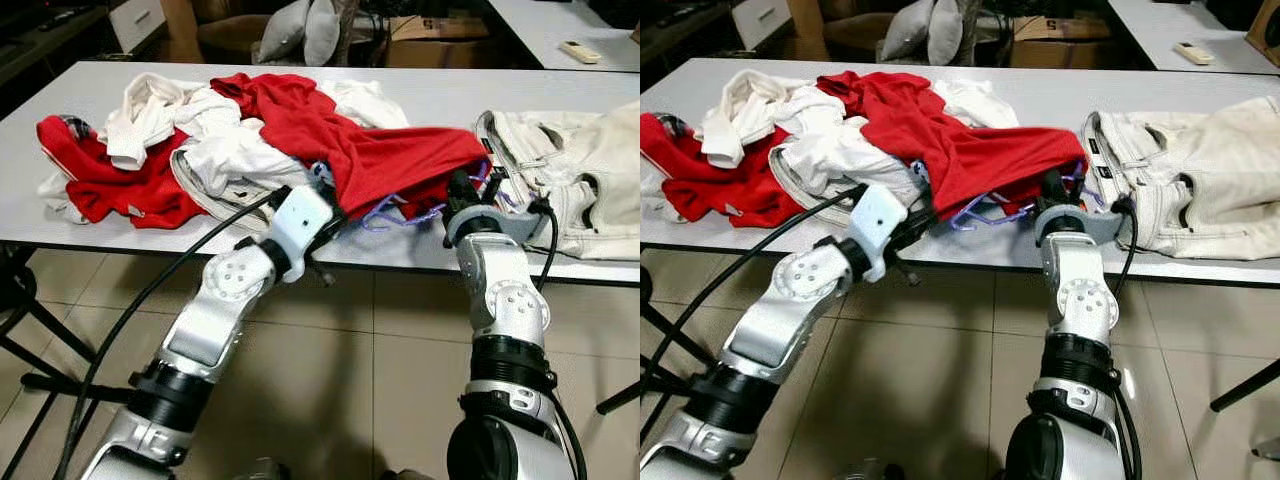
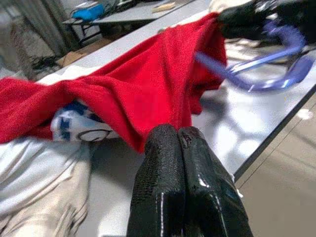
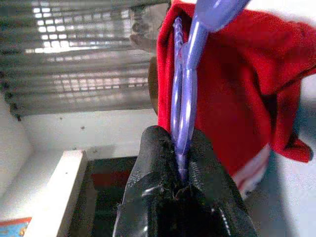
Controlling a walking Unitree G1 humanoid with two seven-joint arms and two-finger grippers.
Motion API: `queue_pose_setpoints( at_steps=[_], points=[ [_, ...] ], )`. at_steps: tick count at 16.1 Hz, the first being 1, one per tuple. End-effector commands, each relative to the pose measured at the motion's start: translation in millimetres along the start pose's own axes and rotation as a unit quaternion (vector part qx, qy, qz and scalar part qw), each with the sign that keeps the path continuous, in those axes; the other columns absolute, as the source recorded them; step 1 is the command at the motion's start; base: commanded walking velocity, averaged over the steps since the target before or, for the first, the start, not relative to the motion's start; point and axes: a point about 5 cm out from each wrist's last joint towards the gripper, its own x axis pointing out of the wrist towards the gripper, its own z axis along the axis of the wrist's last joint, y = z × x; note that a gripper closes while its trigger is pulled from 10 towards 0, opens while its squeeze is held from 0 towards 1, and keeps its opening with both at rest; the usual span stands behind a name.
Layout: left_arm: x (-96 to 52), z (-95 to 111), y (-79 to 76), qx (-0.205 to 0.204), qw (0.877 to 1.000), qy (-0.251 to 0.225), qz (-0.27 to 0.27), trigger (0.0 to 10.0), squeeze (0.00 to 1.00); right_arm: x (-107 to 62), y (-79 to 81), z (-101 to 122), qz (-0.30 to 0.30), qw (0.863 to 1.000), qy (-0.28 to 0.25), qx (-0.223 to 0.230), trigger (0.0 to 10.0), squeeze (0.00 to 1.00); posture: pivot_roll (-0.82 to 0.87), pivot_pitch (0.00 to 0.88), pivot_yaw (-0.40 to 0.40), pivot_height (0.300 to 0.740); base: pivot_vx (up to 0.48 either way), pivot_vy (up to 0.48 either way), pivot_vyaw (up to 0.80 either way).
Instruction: Hang hanger
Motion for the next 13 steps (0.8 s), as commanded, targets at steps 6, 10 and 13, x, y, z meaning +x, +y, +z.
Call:
queue_pose_setpoints(
  at_steps=[6,10,13],
  points=[
    [-3.8,16.3,-9.6,-0.082,0.995,-0.051,-0.032,0.0,0.00,12.7,18.7,-38.5,0.036,0.999,0.029,0.014,10.0,0.00,0.05,0.042,0.057,0.740,0.000,0.000,0.00],
    [-1.7,29.4,-18.2,-0.106,0.989,-0.077,-0.062,0.0,0.00,18.1,21.8,-40.3,0.039,0.999,0.028,0.009,10.0,0.00,0.05,0.042,0.056,0.740,0.000,0.000,0.00],
    [-2.1,34.3,-17.7,-0.106,0.988,-0.082,-0.074,0.0,0.00,19.9,22.4,-40.6,0.038,0.999,0.026,0.007,10.0,0.00,0.05,0.041,0.052,0.740,0.000,0.000,0.00]
  ],
)
